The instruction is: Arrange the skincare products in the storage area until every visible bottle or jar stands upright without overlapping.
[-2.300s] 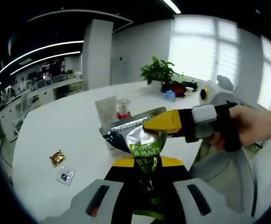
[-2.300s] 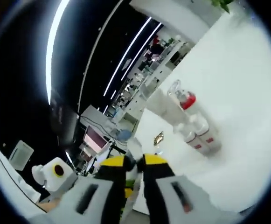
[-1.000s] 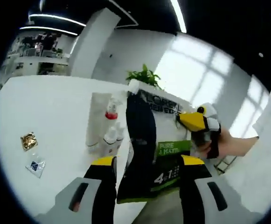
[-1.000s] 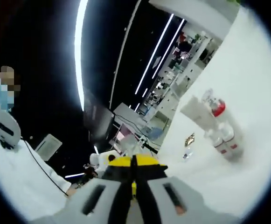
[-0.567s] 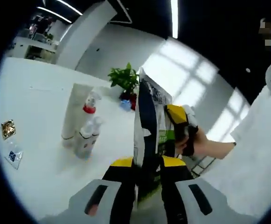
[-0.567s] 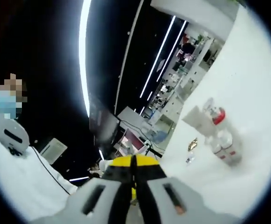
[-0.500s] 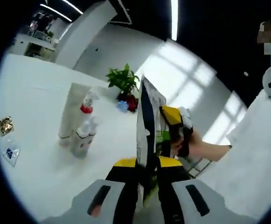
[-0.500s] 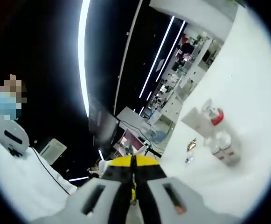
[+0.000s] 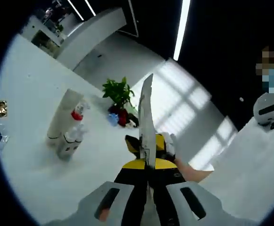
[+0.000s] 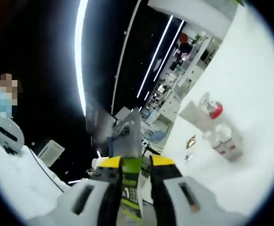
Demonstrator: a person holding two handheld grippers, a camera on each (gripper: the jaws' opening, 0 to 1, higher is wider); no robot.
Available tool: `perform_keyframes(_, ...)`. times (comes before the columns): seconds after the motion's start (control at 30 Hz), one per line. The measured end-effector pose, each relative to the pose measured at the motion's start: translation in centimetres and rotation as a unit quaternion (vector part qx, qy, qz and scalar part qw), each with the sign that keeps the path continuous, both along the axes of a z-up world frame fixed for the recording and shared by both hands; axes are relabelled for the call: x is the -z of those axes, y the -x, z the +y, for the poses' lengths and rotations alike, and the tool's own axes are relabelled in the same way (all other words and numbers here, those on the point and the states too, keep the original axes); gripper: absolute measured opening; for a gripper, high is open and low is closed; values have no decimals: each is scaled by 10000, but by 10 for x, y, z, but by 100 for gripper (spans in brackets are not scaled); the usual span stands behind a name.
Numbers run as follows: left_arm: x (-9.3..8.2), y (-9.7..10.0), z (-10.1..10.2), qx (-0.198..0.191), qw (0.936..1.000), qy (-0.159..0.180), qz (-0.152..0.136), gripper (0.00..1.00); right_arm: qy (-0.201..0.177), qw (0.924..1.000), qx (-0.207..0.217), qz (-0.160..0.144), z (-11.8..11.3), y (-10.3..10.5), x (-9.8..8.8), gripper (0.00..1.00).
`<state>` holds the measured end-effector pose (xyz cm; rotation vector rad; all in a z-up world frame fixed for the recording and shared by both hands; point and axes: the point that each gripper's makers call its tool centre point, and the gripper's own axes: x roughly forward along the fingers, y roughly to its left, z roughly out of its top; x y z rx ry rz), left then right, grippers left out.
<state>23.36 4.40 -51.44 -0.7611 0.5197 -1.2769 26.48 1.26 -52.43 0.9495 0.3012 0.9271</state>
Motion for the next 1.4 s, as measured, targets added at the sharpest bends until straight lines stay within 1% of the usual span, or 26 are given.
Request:
perform_keyframes(0.07,-3,-1,2,-14,10000,40,13,0,-108,9999,-41,55,2,2,2,23)
perform_keyframes(0.1,-4,-2,2,-34,10000,28,9,0,-201,9997,-83,61,4,4,0,21)
perform_keyframes(0.13,-5,-3,3,-43,10000,13,3,0,-269,9995,-120,62,5,5,-1,17)
perform_keyframes(0.2,-5,-5,6,-59,10000,5,25,0,-418,9990,-147,79,5,5,-4,13)
perform_keyframes(0.23,-5,-7,7,-101,9999,-8,28,0,-486,9987,-137,93,4,5,-5,9)
perform_keyframes(0.27,-3,-10,9,-199,9998,-54,67,0,-753,9969,-205,99,2,6,-13,3)
perform_keyframes(0.3,1,-12,10,-233,9996,-123,120,0,-876,9954,-374,69,5,11,-18,2)
perform_keyframes(0.37,1,-13,10,-283,9994,-120,132,0,-668,9973,-274,-114,6,11,-19,1)
perform_keyframes(0.47,1,-13,10,-329,9993,-97,143,0,-775,9965,-307,-31,6,10,-18,1)
perform_keyframes(0.53,-2,-13,10,-363,9993,-56,48,0,-843,9960,-280,-7,5,10,-18,1)
perform_keyframes(0.6,-3,-13,10,-375,9993,-55,-21,2,-946,9952,-261,46,5,10,-19,1)
perform_keyframes(0.7,2,-10,9,-279,9996,-102,-9,17,-885,9958,-213,69,7,10,-17,1)
perform_keyframes(0.73,7,-7,9,-259,9995,-190,-3,18,-869,9960,-207,80,7,9,-16,1)
perform_keyframes(0.8,14,-3,9,-224,9994,-254,33,16,-901,9957,-165,138,7,8,-14,1)
perform_keyframes(0.87,18,1,11,-265,9993,-233,112,16,-967,9951,-124,183,7,7,-14,1)
perform_keyframes(0.97,25,5,13,-336,9988,-226,259,11,-925,9954,-48,234,7,4,-11,1)
perform_keyframes(1.07,25,6,17,-426,9984,-144,331,4,-811,9962,-9,305,10,3,-6,1)
perform_keyframes(1.1,23,6,19,-465,9981,-71,394,1,-749,9966,19,348,11,2,-2,1)
perform_keyframes(1.17,24,6,21,-516,9972,-8,539,0,-637,9972,39,380,14,0,2,1)
perform_keyframes(1.27,25,7,25,-592,9961,74,647,0,-411,9983,56,415,20,-3,8,1)
perform_keyframes(1.33,26,7,28,-642,9952,143,726,0,-318,9985,67,435,21,-5,12,3)
perform_keyframes(1.4,28,6,30,-705,9945,135,768,0,-248,9989,95,390,25,-6,15,5)
